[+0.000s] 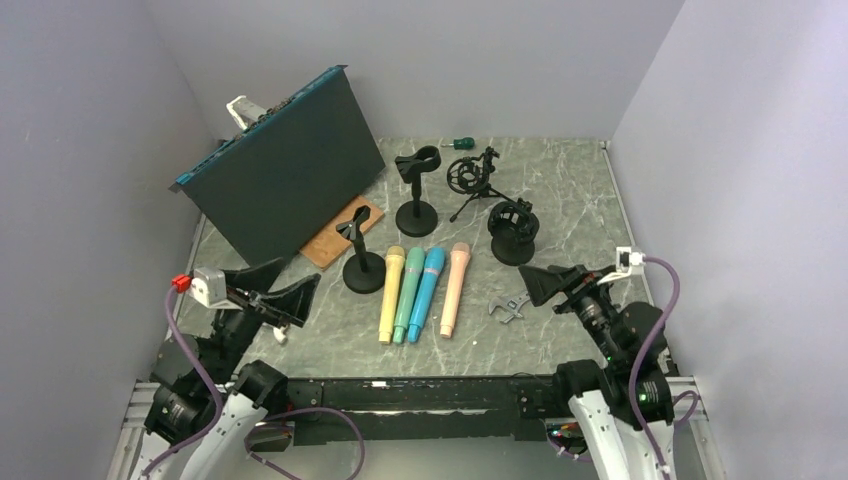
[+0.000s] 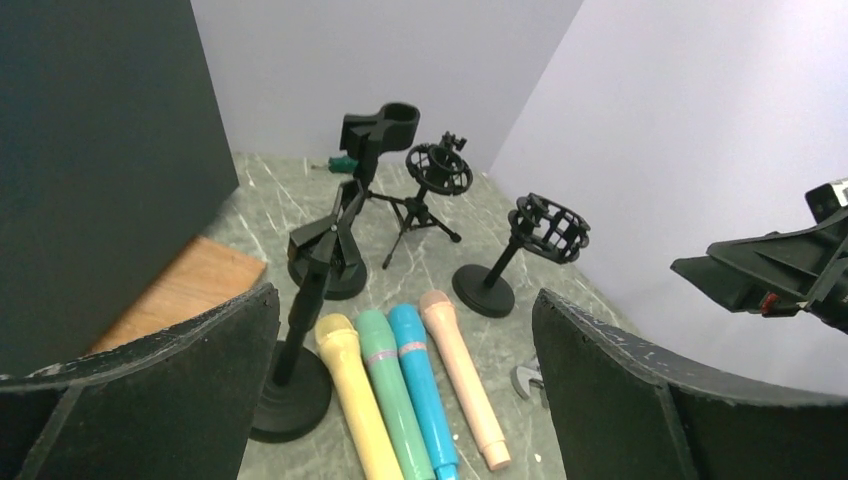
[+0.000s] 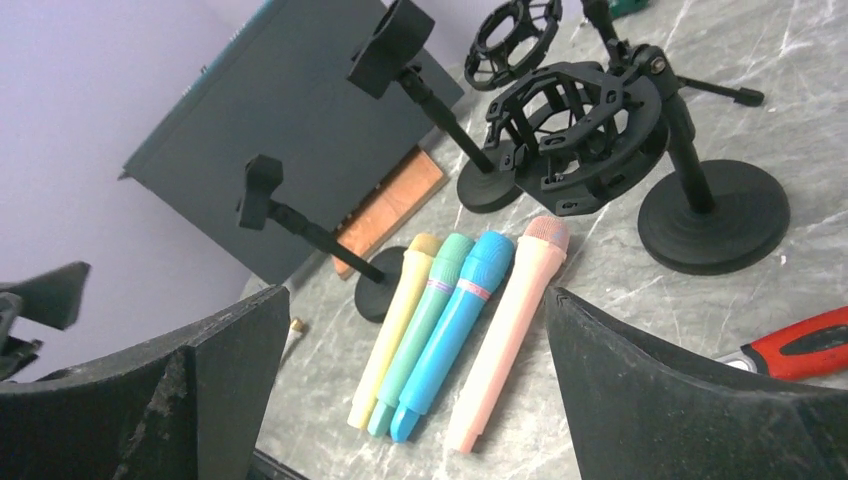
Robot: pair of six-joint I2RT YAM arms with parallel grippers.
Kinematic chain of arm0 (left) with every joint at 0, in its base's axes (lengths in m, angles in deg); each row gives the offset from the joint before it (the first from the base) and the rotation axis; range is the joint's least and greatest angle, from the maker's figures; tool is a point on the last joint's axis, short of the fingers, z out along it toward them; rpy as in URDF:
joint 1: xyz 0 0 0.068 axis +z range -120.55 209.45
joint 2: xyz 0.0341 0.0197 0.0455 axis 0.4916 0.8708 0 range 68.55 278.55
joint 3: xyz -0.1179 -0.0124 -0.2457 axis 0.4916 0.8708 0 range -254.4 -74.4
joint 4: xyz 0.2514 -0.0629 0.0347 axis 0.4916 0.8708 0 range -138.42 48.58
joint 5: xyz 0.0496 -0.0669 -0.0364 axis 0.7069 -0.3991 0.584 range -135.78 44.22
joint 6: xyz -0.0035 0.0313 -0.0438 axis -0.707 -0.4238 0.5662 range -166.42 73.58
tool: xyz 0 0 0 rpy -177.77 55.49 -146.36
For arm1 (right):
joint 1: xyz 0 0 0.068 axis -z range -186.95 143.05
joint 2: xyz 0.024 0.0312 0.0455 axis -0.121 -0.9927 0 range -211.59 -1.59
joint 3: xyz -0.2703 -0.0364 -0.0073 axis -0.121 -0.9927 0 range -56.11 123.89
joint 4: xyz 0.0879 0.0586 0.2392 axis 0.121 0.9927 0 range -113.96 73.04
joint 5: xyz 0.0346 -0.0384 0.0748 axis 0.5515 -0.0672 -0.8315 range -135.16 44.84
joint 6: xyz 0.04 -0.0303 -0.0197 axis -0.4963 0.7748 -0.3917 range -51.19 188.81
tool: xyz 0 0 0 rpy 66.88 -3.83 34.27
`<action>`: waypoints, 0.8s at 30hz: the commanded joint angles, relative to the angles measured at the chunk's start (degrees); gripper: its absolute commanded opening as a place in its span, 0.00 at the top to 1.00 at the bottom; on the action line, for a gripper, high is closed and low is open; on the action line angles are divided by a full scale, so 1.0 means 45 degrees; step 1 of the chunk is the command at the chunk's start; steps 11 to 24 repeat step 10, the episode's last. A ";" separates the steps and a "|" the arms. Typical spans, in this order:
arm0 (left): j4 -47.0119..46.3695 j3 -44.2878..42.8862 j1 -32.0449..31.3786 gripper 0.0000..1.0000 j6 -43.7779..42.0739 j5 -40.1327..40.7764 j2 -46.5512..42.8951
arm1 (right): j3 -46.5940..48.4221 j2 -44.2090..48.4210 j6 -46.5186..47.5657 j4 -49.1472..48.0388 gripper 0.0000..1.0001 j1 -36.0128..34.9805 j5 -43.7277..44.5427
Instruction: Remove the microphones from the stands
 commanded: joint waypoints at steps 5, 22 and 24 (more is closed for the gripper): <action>0.0123 0.0067 0.0045 0.01 0.1068 -0.0489 -0.2911 | -0.0461 0.2650 -0.1819 0.0358 0.00 0.0018 0.1824; 0.0183 -0.0131 0.0048 0.01 0.0856 -0.0524 -0.2702 | -0.0336 0.1961 -0.1975 0.1018 0.00 0.0015 0.2609; 0.0183 -0.0131 0.0048 0.01 0.0856 -0.0524 -0.2702 | -0.0336 0.1961 -0.1975 0.1018 0.00 0.0015 0.2609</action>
